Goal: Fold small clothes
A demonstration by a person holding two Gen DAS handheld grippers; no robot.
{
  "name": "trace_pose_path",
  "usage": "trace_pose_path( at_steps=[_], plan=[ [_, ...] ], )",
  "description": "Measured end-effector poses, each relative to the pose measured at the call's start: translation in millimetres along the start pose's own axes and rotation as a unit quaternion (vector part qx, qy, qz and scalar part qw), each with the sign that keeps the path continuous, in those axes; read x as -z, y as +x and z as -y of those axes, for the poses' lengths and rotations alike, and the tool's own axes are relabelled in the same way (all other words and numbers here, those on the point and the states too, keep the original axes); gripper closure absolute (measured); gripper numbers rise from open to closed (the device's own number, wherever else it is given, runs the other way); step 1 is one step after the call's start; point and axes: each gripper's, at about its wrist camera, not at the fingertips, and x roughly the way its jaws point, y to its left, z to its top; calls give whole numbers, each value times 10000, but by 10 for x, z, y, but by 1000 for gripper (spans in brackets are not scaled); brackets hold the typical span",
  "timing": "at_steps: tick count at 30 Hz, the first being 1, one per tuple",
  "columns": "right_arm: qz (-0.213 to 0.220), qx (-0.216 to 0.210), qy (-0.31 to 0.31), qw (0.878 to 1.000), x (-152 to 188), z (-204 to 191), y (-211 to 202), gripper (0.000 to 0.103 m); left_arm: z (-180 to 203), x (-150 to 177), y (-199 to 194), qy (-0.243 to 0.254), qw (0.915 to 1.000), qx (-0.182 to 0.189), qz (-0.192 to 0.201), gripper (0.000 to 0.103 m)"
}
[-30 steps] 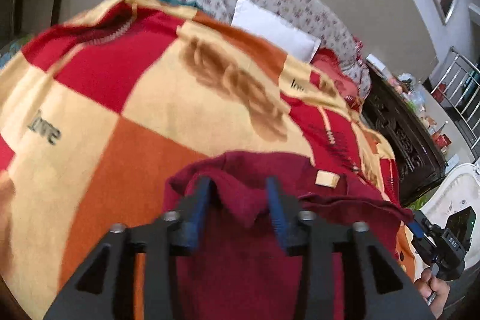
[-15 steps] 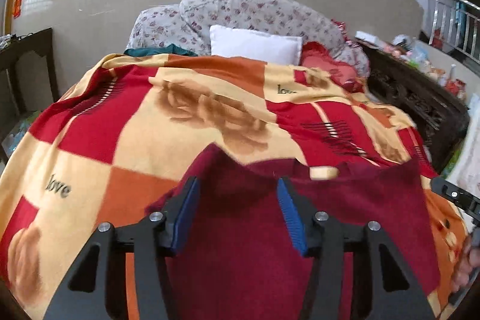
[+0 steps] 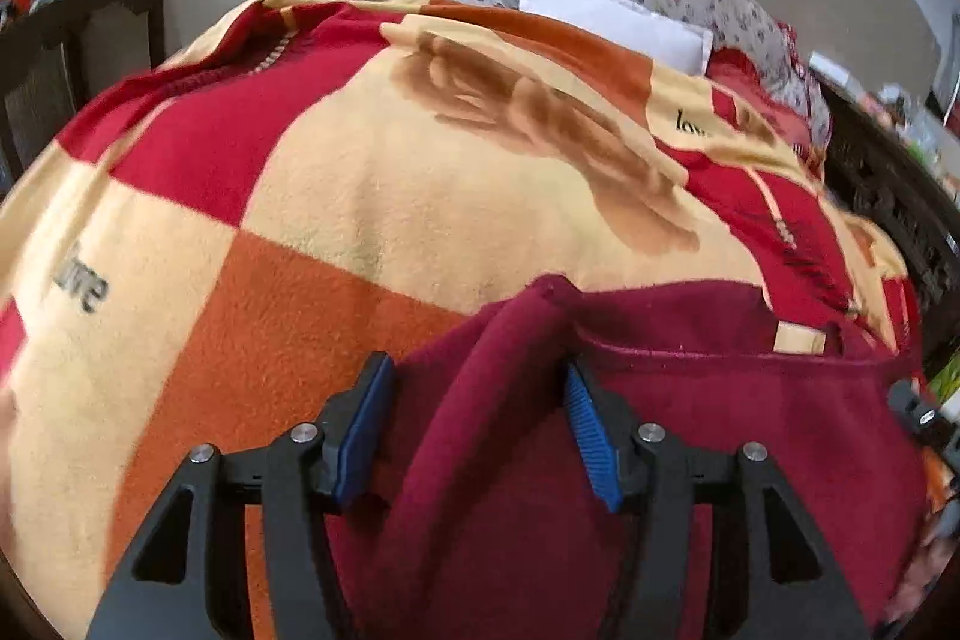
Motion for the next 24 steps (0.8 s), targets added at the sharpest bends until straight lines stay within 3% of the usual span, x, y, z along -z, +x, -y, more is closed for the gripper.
trace_pose_path(
  at_steps=[2, 4, 7, 12, 15, 19, 21, 24],
  plan=[
    [-9, -69, -47, 10000, -54, -62, -161, 55, -19, -3, -202, 66, 9998, 50, 155, 46],
    [74, -243, -152, 9996, -73, -105, -467, 52, -96, 56, -511, 133, 9991, 235, 340, 38],
    [14, -331, -286, 9990, 64, -64, -952, 30, -243, 286, -950, 347, 9973, 458, 447, 33],
    [-425, -900, 66, 9950, 646, 188, -1481, 24, -507, 883, -1430, 456, 9940, 978, -154, 33],
    [-713, -1074, 624, 9897, 1033, 387, -1528, 23, -649, 1149, -1482, 64, 9914, 1137, -640, 33],
    [-1051, -1673, 1452, 9695, 1400, 544, -1378, 23, -687, 1443, -1384, -459, 9783, 1622, -1203, 33],
    [-1204, -1865, 1802, 9583, 1514, 590, -1264, 23, -678, 1543, -1314, -646, 9752, 1683, -1287, 33],
    [-987, -2140, 2299, 9443, 1568, 662, -1271, 22, -631, 1560, -1281, -786, 9730, 1848, -1141, 29]
  ],
)
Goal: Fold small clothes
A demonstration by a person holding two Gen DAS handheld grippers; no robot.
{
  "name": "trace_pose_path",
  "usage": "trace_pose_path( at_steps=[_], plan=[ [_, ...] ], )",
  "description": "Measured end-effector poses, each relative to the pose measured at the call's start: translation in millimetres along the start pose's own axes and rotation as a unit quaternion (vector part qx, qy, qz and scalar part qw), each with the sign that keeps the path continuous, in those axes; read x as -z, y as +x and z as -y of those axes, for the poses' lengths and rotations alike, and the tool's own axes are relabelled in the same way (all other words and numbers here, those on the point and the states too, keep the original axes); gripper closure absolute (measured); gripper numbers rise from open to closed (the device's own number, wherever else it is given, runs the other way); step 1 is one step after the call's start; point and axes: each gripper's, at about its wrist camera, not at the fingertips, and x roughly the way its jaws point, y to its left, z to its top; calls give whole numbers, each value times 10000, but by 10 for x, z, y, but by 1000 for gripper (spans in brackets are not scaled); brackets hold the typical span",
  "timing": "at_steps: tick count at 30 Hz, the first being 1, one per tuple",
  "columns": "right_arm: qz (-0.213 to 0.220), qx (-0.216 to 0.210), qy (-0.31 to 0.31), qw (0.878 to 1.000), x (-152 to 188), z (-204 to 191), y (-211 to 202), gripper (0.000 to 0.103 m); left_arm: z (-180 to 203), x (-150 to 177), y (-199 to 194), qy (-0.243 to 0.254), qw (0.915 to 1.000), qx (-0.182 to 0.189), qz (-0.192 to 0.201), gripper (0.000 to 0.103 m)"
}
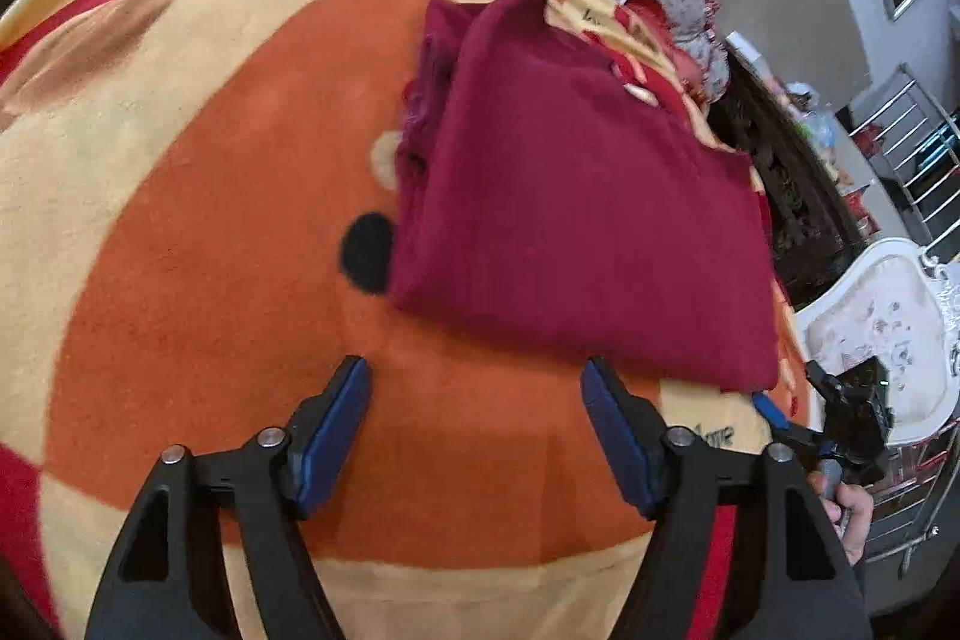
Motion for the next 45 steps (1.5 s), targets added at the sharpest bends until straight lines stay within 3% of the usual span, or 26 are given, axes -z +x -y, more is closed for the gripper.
trace_pose_path(
  at_steps=[3, 6, 9, 11, 14, 16, 20, 21, 23, 24, 26, 29, 37, 40, 42, 45],
  plan=[
    [11, -154, 167, 9997, -60, 25, 89, 22, -94, -91, 81, -424, 9977, 517, 96, 27],
    [302, -379, 233, 9986, -110, 46, 45, 28, -244, -190, 110, -1069, 9889, 1009, 194, 27],
    [386, -558, 68, 9977, -77, 42, 17, 31, -305, -256, 163, -1394, 9808, 1362, 83, 27],
    [297, -275, -254, 9989, -33, 5, 60, 37, -315, -305, 206, -1555, 9743, 1629, -60, 27],
    [273, 34, -540, 9982, -25, -36, 88, 37, -299, -372, 245, -1657, 9710, 1721, -137, 27],
    [287, 154, -648, 9974, -50, -73, 92, 40, -276, -403, 224, -1684, 9719, 1644, -42, 28],
    [294, 640, -1148, 9909, -64, -251, 176, 53, -185, -373, 102, -1321, 9866, 861, 413, 39],
    [317, 738, -1252, 9889, -63, -283, 185, 56, -164, -355, 98, -1231, 9888, 700, 467, 47],
    [347, 878, -1376, 9860, -70, -316, 215, 64, -149, -351, 150, -1158, 9914, 438, 423, 73],
    [327, 947, -1375, 9854, -84, -306, 237, 78, -133, -350, 185, -1068, 9933, 301, 332, 90],
    [294, 1026, -1366, 9849, -97, -274, 250, 86, -130, -333, 173, -1066, 9931, 272, 400, 92],
    [426, 1017, -1503, 9825, -52, -310, 111, 90, -12, -267, 6, -758, 9952, 238, 567, 93],
    [321, 847, -1597, 9830, 353, -399, -413, 91, -55, 344, -524, -609, 9954, 645, 350, 93],
    [86, 536, -1390, 9888, 495, -357, -487, 87, -35, 514, -498, -363, 9979, 400, 366, 89],
    [-114, 860, -1487, 9851, 552, -307, -453, 80, -111, 551, -395, -522, 9974, 417, 281, 84],
    [76, 1459, -1341, 9801, 510, -317, -570, 68, -94, 622, -419, -378, 9974, 223, 573, 70]
  ],
)
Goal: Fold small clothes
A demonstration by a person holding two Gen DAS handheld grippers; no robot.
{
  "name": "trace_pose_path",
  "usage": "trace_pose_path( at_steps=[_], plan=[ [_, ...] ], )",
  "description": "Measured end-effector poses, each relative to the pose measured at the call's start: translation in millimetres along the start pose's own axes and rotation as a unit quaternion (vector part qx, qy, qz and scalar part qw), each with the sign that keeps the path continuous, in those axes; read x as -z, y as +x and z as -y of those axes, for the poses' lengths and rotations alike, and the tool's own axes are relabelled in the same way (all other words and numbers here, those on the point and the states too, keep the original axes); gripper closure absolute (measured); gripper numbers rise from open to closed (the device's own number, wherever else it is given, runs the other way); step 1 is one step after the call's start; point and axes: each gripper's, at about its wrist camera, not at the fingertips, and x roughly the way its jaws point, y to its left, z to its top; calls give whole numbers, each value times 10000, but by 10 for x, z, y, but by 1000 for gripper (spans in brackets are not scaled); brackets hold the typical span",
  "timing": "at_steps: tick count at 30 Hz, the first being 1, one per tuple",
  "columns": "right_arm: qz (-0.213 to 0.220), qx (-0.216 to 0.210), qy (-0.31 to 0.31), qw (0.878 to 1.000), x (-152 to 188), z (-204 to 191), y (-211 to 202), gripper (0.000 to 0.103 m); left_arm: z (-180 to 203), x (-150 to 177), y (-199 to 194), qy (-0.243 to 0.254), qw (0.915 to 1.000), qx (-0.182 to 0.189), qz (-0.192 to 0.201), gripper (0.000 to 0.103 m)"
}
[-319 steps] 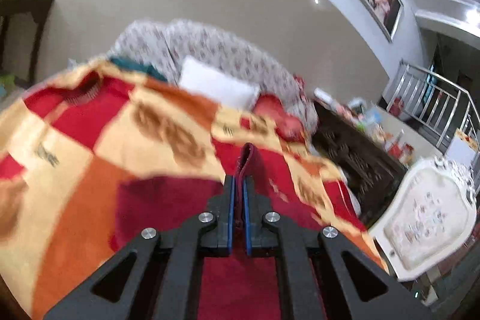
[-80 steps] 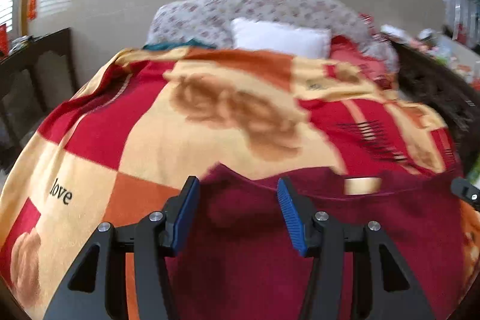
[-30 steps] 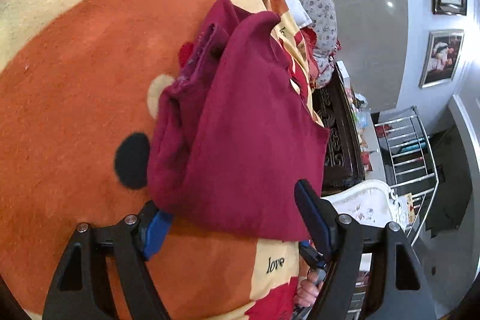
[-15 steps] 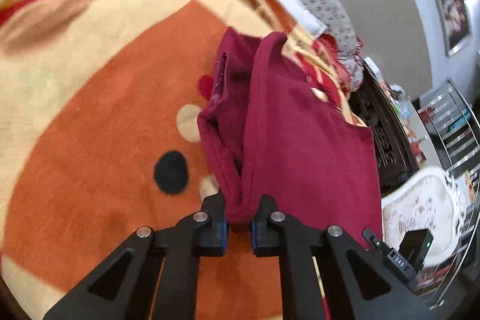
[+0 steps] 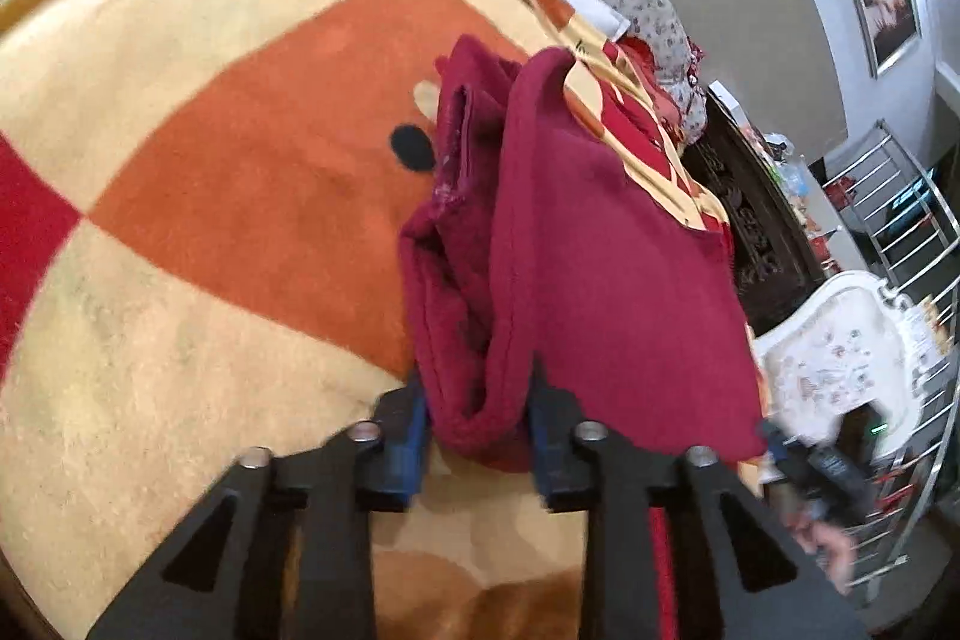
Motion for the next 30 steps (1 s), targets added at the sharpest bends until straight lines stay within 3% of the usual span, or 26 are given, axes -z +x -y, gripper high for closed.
trace_pose_path(
  at_steps=[2, 3, 4, 6, 7, 9, 11, 14, 16, 20, 23, 25, 27, 28, 29, 30],
  plan=[
    [406, 870, -266, 9950, -105, -165, -191, 65, 36, 40, -13, 98, 9998, -102, 168, 66],
    [559, 1142, -464, 9908, -184, -292, -262, 63, 40, 58, -18, 114, 9996, -100, 230, 62],
    [683, 1115, -660, 9892, -302, -473, -316, 60, 44, 71, -23, 109, 9994, -99, 313, 61],
    [686, 780, -877, 9907, -482, -811, -271, 33, 29, 91, -14, 41, 9984, -148, 549, 61],
    [551, 536, -1038, 9916, -574, -1047, -165, 26, 20, 109, -2, 35, 9978, -161, 645, 61],
    [116, -94, -1419, 9898, -709, -1585, 168, 22, 18, 163, -6, 31, 9965, -165, 814, 61],
    [-380, -670, -1855, 9796, -784, -2138, 615, 22, 38, 209, -8, 97, 9953, -206, 937, 62],
    [-1102, -917, -2064, 9679, -878, -2710, 1418, 23, 36, 233, -2, 186, 9947, -223, 989, 63],
    [-1686, -666, -1926, 9644, -946, -2939, 2011, 24, 18, 237, 0, 163, 9949, -159, 982, 63],
    [-2317, 520, -2143, 9475, -947, -3172, 2732, 26, 15, 242, 11, 223, 9952, -152, 945, 63],
    [-2528, 1095, -2644, 9242, -779, -3332, 2961, 26, 34, 244, 24, 279, 9950, -192, 941, 63],
    [-2557, 1570, -3125, 9013, -685, -3461, 3126, 29, 32, 236, 26, 269, 9951, -189, 932, 66],
    [-2539, 2058, -3537, 8764, -550, -3502, 3239, 47, 36, 224, 30, 240, 9953, -203, 916, 72],
    [-2541, 2219, -3665, 8671, -501, -3507, 3278, 50, 41, 219, 35, 220, 9957, -185, 885, 80],
    [-2523, 2315, -3752, 8614, -464, -3497, 3301, 56, 37, 206, 41, 188, 9961, -152, 852, 83],
    [-2488, 2327, -3848, 8578, -436, -3487, 3304, 70, 48, 196, 30, 181, 9960, -150, 861, 86]
  ],
)
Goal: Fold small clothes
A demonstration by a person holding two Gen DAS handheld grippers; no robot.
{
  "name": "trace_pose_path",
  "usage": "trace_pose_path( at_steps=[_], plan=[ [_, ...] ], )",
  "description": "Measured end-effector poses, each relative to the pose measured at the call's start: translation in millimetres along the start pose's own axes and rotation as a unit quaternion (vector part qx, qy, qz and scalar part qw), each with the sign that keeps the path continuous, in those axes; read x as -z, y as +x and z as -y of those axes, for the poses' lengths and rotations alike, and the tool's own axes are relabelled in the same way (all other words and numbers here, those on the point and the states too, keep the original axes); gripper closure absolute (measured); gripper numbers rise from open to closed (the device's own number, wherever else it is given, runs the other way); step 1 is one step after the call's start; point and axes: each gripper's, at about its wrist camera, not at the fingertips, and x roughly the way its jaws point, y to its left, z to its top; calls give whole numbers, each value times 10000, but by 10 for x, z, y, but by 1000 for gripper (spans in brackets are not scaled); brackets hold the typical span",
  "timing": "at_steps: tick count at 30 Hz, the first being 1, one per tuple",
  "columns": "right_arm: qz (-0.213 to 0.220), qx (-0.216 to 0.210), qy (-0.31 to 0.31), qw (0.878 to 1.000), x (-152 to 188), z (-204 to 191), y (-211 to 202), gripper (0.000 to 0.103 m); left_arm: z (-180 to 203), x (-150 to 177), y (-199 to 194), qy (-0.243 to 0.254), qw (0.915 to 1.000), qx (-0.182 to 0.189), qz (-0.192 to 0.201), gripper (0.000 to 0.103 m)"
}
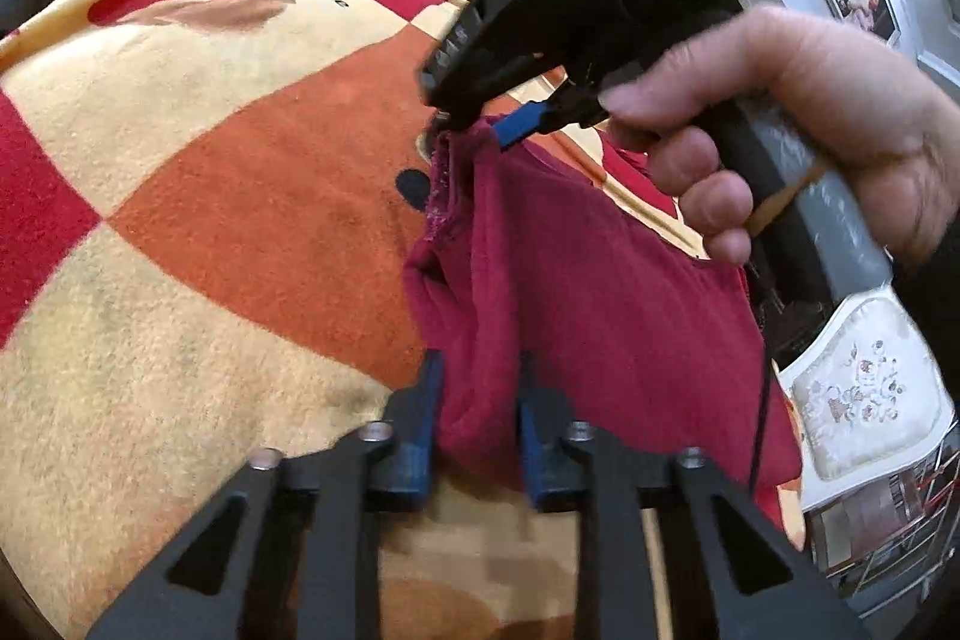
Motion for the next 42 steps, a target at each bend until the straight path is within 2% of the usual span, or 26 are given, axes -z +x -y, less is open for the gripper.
trace_pose_path(
  at_steps=[1, 3, 9, 14, 20, 26, 31, 35, 37, 38, 40, 42],
  plan=[
    [46, 38, -2, 10000, 25, 13, -8, 76, 22, -13, -17, 30, 10000, 0, 13, 88],
    [276, -161, 144, 9994, 124, 123, -127, 83, 108, -52, -90, 113, 9999, 19, 112, 89],
    [926, -1032, 641, 9883, 443, 788, -647, 86, 657, -85, -306, 802, 9953, 98, 526, 90],
    [1268, -1499, 1154, 9737, 844, 1486, -976, 86, 1277, 15, -270, 1427, 9875, 379, 544, 90],
    [1302, -1332, 1523, 9706, 1495, 2193, -1049, 86, 1963, 329, 43, 1851, 9799, 730, 162, 90],
    [1282, -1396, 1787, 9655, 2039, 2797, -804, 86, 2385, 659, 471, 2063, 9751, 766, -263, 90],
    [1326, -1543, 1936, 9598, 2258, 3035, -524, 86, 2509, 832, 768, 2037, 9755, 645, -519, 90],
    [1311, -1433, 2019, 9600, 2382, 3182, -301, 86, 2539, 973, 828, 2123, 9732, 615, -633, 88],
    [1429, -1266, 2111, 9586, 2476, 3263, -191, 82, 2504, 990, 800, 2085, 9729, 699, -719, 79],
    [1534, -1268, 2216, 9546, 2539, 3306, -153, 74, 2504, 993, 784, 2078, 9716, 797, -808, 75],
    [1847, -1317, 2307, 9462, 2669, 3329, -171, 74, 2474, 1046, 641, 2147, 9662, 1043, -972, 72],
    [2184, -1207, 2251, 9418, 2795, 3279, -308, 74, 2406, 1097, 443, 2270, 9621, 1114, -1022, 72]
  ],
)
